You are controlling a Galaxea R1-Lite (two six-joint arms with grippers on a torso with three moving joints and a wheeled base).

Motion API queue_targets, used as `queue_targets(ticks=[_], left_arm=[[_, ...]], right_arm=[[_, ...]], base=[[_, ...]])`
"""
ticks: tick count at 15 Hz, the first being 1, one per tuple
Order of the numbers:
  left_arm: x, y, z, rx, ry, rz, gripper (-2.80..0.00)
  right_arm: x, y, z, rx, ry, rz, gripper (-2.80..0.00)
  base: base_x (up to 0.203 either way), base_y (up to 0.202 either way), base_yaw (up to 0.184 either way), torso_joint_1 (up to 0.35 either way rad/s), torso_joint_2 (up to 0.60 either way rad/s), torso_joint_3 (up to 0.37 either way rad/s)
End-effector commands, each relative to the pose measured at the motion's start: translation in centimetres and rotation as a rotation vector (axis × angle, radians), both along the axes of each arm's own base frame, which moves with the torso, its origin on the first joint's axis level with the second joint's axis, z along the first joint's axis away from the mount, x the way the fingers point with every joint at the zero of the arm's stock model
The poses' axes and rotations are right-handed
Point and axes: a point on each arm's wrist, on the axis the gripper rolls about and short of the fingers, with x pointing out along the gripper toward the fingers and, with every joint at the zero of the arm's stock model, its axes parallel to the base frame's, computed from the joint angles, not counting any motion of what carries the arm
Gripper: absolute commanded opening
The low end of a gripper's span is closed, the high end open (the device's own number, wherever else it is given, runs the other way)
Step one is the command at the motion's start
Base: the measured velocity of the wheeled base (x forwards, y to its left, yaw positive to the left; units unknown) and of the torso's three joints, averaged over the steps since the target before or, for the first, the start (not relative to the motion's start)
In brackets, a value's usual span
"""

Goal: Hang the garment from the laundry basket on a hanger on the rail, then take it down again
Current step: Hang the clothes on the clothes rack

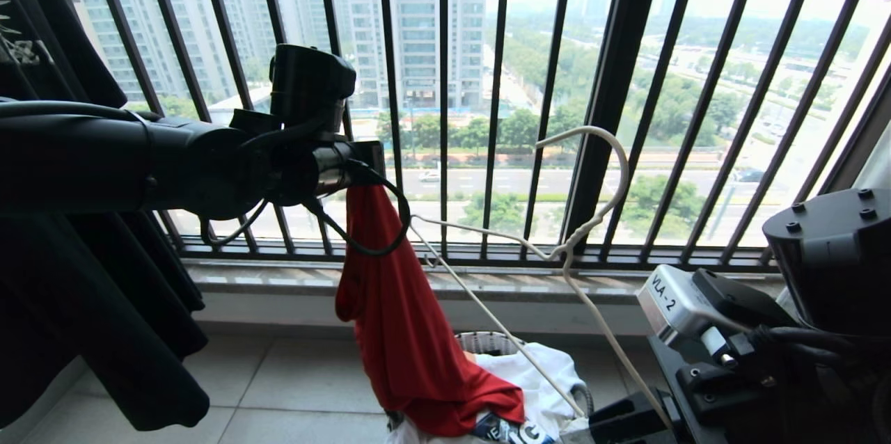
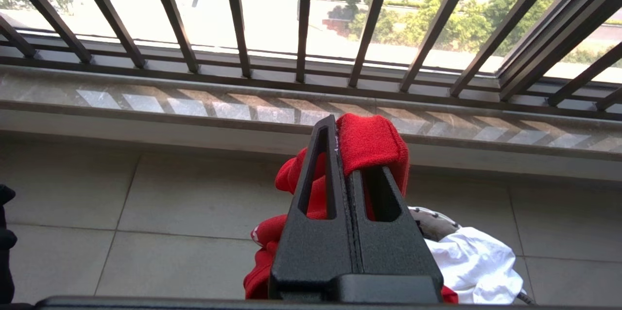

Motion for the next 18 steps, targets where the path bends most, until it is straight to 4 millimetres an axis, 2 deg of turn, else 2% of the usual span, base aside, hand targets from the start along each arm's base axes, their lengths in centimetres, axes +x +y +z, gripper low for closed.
queue_targets(ticks=[1, 4, 7, 13, 18], left_arm=[[-0.2, 0.0, 0.2, -0.008, -0.007, -0.001, -2.80], [-0.6, -0.1, 0.8, -0.042, -0.017, -0.005, -2.80], [-1.6, -0.3, 1.2, -0.111, 0.000, -0.109, -2.80], [-2.0, -0.7, 1.3, -0.117, 0.000, -0.127, -2.80], [-3.4, -0.9, 2.1, -0.128, -0.014, -0.157, -2.80]], right_arm=[[0.6, 1.1, -0.2, 0.027, -0.019, 0.026, -2.80], [1.3, 1.8, -0.2, 0.066, -0.024, 0.034, -2.80], [1.4, 2.2, -0.6, 0.075, 0.013, 0.062, -2.80], [1.8, 2.9, -1.3, 0.058, 0.033, 0.070, -2.80], [3.2, 4.1, -0.7, 0.168, 0.062, 0.009, -2.80]], base=[[0.000, 0.000, 0.000, 0.000, 0.00, 0.000], [0.000, 0.000, 0.000, 0.000, 0.00, 0.000], [0.000, 0.000, 0.000, 0.000, 0.00, 0.000], [0.000, 0.000, 0.000, 0.000, 0.00, 0.000], [0.000, 0.000, 0.000, 0.000, 0.00, 0.000]])
